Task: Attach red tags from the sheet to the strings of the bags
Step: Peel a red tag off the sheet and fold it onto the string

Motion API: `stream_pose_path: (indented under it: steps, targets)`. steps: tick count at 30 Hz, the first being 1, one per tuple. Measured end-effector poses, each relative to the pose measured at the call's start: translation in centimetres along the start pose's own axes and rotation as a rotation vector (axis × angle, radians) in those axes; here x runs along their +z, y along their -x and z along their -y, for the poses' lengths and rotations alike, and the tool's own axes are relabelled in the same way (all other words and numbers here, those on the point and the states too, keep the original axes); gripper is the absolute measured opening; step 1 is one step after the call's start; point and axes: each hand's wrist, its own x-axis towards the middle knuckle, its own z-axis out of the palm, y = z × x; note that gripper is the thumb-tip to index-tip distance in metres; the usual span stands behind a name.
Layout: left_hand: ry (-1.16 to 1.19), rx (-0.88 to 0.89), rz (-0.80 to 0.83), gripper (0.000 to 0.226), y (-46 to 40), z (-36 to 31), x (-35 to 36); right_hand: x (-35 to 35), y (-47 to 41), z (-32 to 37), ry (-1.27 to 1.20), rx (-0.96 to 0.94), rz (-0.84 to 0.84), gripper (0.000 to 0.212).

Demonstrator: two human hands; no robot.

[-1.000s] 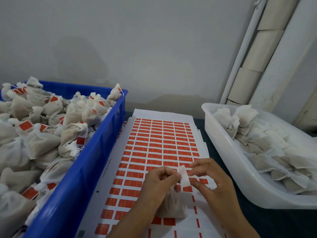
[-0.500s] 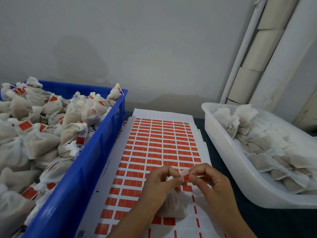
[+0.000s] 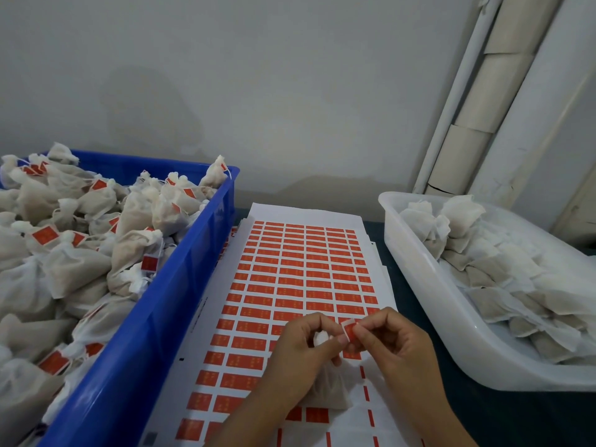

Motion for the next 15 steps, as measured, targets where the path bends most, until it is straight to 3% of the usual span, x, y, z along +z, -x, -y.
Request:
stream_pose_path:
  steps: [15]
  targets:
    - [-0.002,0.023,0.013,0.012,-0.05,0.22,0.00,0.17,0.21,0.08,0.043,0.017,-0.040,0.013]
